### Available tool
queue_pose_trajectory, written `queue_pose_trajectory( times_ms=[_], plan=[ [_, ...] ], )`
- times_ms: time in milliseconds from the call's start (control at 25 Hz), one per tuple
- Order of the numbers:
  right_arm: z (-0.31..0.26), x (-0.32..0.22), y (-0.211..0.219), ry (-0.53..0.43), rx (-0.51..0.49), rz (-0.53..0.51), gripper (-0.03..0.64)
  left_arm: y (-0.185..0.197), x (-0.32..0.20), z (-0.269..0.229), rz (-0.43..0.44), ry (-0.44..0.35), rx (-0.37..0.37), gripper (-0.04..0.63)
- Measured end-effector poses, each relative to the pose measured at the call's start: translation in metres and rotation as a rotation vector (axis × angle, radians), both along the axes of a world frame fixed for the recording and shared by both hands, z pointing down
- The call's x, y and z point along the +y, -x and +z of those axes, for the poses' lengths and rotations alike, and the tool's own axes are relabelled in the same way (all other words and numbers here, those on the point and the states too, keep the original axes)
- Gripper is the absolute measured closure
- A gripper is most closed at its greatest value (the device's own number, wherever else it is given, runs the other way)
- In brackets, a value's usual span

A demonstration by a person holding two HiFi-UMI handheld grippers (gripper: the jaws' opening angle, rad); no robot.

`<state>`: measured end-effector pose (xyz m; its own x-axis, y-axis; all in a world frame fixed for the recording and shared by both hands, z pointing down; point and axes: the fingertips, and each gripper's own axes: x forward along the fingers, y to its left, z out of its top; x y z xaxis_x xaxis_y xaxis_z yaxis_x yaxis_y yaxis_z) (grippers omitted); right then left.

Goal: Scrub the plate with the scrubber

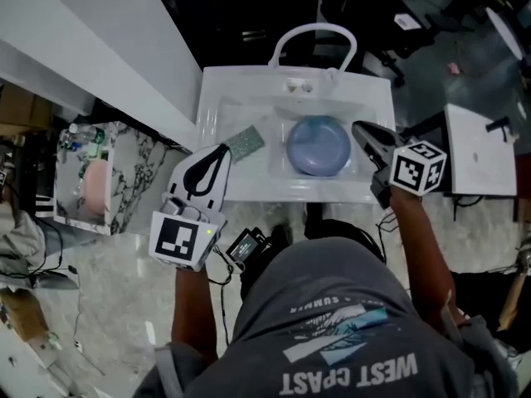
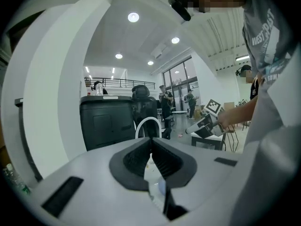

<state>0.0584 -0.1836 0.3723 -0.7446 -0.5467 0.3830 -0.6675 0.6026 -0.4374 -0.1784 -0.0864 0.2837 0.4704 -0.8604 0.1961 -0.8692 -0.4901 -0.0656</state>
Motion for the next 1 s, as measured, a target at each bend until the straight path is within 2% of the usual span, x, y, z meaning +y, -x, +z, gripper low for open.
queue_pose_trajectory(
  times_ms=[200,560,720,1000],
  plan=[
    [-0.052,0.023,0.023,-0.152,0.03,-0.091,0.572,-0.005,0.008,-0.016,0.031,-0.024,0.022,0.581],
    [-0.122,0.064,0.046,-0.418,0.166,-0.217,0.588,-0.013,0.016,-0.043,0.078,-0.069,0.06,0.583],
    [-0.13,0.075,0.049,-0.456,0.202,-0.243,0.588,-0.02,0.018,-0.047,0.091,-0.078,0.058,0.584],
    [-0.132,0.083,0.051,-0.458,0.205,-0.239,0.588,-0.024,0.025,-0.045,0.111,-0.077,0.058,0.584]
  ],
)
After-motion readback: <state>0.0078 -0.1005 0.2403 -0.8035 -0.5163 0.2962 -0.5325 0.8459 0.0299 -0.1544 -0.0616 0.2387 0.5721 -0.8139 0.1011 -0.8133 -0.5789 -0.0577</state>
